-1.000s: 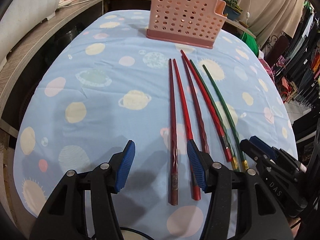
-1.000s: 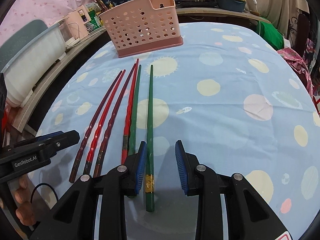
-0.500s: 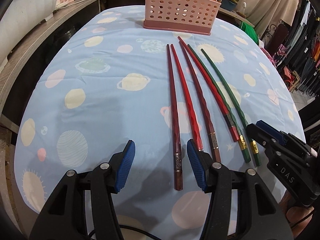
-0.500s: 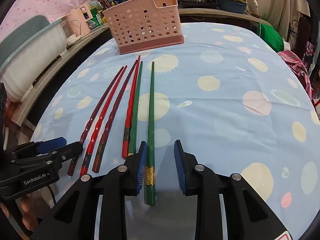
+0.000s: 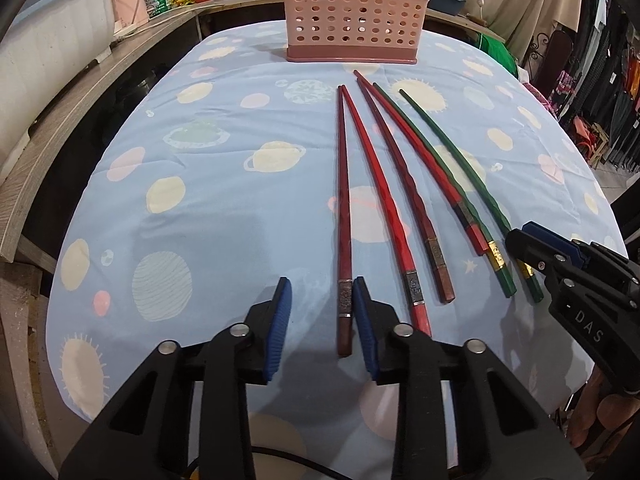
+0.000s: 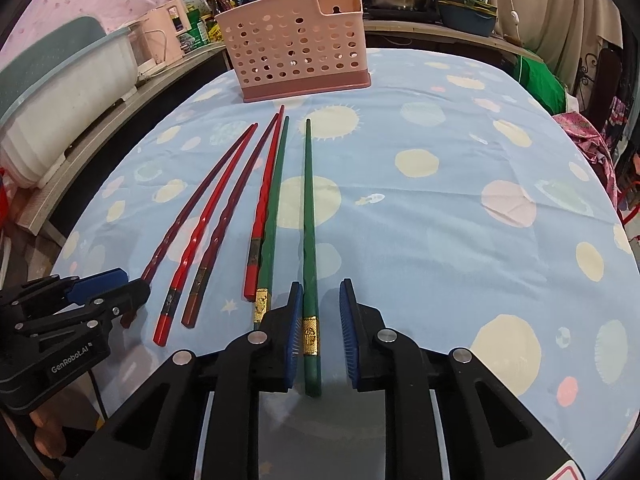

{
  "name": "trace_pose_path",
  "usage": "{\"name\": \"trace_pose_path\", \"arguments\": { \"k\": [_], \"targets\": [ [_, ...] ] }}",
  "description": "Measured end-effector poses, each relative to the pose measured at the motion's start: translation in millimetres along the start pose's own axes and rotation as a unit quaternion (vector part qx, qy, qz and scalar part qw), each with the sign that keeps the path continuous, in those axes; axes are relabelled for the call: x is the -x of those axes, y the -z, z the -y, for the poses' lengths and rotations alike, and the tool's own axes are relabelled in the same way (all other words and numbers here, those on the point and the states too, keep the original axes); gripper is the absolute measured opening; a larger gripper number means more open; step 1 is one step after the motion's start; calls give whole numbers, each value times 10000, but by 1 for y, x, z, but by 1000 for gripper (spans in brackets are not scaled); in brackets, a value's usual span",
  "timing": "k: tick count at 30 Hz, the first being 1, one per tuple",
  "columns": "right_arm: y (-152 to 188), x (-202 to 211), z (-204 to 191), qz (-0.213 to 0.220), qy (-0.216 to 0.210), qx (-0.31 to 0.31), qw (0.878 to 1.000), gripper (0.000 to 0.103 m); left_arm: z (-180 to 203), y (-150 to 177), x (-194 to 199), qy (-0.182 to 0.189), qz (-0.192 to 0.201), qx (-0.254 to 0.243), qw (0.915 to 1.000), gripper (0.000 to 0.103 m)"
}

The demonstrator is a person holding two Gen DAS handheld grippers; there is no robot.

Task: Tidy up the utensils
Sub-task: 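Grasp a red chopstick with the left tool while the right tool grasps a green chopstick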

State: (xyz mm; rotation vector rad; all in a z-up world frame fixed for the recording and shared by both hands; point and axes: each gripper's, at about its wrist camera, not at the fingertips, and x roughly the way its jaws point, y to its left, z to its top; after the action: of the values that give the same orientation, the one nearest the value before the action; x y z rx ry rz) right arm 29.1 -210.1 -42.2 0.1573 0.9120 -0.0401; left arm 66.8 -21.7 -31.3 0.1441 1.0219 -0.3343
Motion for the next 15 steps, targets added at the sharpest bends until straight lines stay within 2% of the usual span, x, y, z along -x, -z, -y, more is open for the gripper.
{"name": "trace_pose_path", "arguments": {
  "k": [3, 5, 15],
  "targets": [
    [1, 0, 1, 1, 25, 0, 10000, 9, -1, 0, 0, 10, 1, 8, 10000, 13],
    [2, 1, 1, -2, 15, 3, 10000, 8, -1, 0, 0, 26, -3, 12, 10000, 9],
    [-3, 8, 0, 28, -107, -7, 9999, 8, -3, -5, 6, 167, 1, 128, 9998, 7]
  ]
}}
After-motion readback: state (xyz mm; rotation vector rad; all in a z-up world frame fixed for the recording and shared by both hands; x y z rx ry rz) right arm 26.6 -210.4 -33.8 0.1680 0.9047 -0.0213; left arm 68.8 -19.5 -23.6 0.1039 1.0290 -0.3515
